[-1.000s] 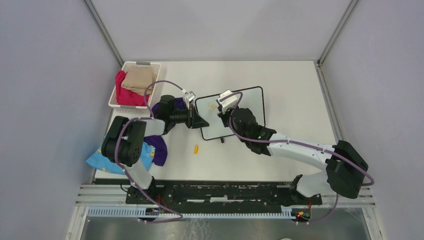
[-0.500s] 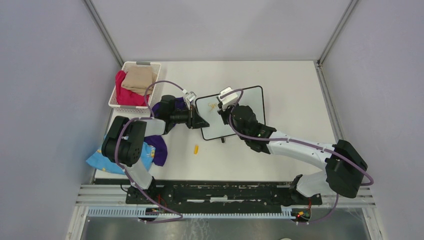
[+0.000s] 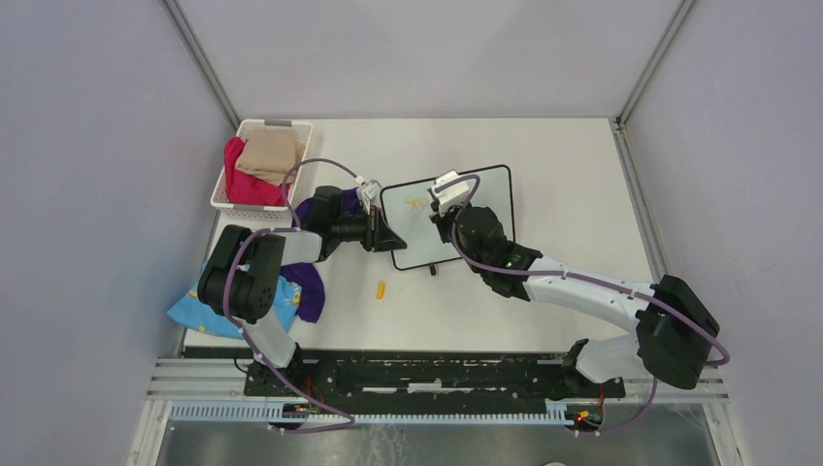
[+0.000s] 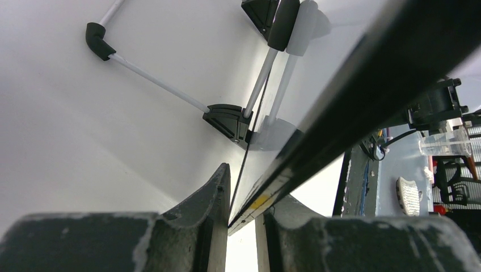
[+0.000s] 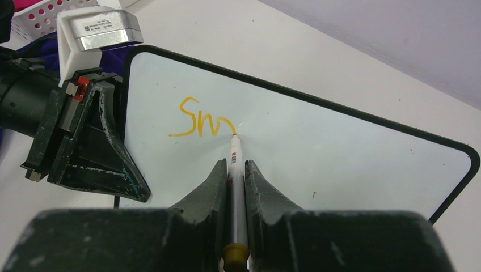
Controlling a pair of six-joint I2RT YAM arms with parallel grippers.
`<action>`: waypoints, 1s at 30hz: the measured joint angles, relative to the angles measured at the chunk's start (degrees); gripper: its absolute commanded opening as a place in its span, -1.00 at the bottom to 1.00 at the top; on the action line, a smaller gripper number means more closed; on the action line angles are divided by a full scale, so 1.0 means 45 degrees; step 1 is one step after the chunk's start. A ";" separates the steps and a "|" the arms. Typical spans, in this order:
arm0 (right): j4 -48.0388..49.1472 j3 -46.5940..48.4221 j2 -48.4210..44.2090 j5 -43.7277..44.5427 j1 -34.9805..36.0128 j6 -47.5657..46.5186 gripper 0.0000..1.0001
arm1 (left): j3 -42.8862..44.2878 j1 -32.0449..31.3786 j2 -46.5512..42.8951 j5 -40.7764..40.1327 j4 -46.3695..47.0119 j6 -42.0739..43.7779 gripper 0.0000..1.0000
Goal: Write a sentence on the whiteboard
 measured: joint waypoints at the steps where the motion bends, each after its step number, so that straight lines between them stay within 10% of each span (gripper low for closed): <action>1: 0.0000 -0.0058 -0.0029 0.0005 0.0000 -0.0005 -1.00 | 0.0000 0.0000 0.0000 0.0000 -0.0005 0.0005 -0.46; 30: -0.0675 -0.0374 -0.1457 -0.0214 -0.0126 0.0461 -1.00 | 0.0000 -0.0160 0.0005 0.0024 -0.0287 0.0491 -0.55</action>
